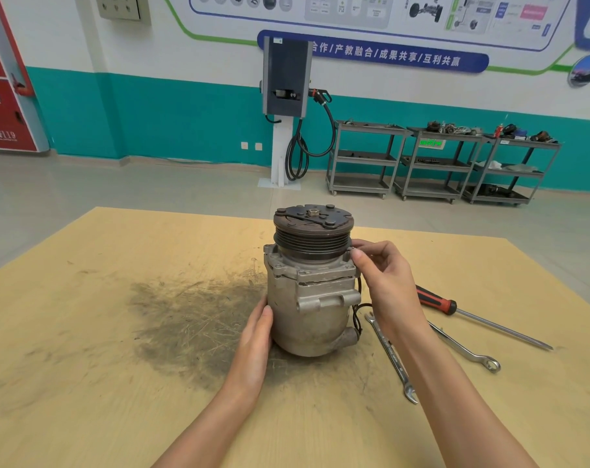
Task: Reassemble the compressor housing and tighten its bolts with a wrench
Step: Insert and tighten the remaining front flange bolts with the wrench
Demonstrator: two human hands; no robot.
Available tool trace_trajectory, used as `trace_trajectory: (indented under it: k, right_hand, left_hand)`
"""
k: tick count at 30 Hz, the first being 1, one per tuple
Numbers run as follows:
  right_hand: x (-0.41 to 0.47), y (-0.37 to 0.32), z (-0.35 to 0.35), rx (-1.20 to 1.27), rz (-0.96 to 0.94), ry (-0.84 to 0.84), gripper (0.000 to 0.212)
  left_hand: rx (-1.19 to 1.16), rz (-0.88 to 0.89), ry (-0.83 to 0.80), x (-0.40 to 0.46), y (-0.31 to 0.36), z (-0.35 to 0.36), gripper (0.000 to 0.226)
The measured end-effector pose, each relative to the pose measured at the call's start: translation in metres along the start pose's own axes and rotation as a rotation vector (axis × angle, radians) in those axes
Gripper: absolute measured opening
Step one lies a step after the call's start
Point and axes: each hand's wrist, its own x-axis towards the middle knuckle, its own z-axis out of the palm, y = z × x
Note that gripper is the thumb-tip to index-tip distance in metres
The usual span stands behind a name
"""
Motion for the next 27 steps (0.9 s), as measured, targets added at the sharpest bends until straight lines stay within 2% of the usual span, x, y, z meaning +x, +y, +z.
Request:
trace_trajectory:
  k: [5,9,12,16,20,24,27]
  right_hand:
    - [-0.0023,-0.002,-0.0034,0.006,0.029,-0.047,0.018]
    - [-0.0012,-0.0048,-0.0003,0.029,0.04,-0.012,0.005]
    - [-0.0012,-0.0041,0.0019,0.036,0.037,-0.005,0.003]
    - [-0.004,-0.0033,-0.0009,0.034,0.047,-0.036,0.019]
    - [-0.0032,-0.004,0.0016,0.041,0.045,0.001,0.005]
    - [-0.0026,-0.0037,0.0019,0.056,0.048,-0.006,0.005]
    - [-0.0051,-0.0038,-0.0004,0.053,0.049,-0.04,0.018]
  left_hand:
    - [0.003,-0.013,0.0,0.0003,0.0003,0.0002,0.085]
    - [0.024,-0.019,0.006,0.0003,0.0,0.0005,0.074]
    - [0.016,-0.02,0.002,0.0003,0.0003,0.0007,0.081]
    - [0.011,-0.015,-0.002,0.0005,0.0008,0.0005,0.088]
    - [0.0,-0.011,0.001,-0.0003,0.0005,-0.0001,0.091]
    - [-0.001,-0.016,0.004,-0.0005,0.0015,0.0007,0.092]
    - [0.004,-0.01,0.009,-0.0002,0.0019,0.0009,0.091]
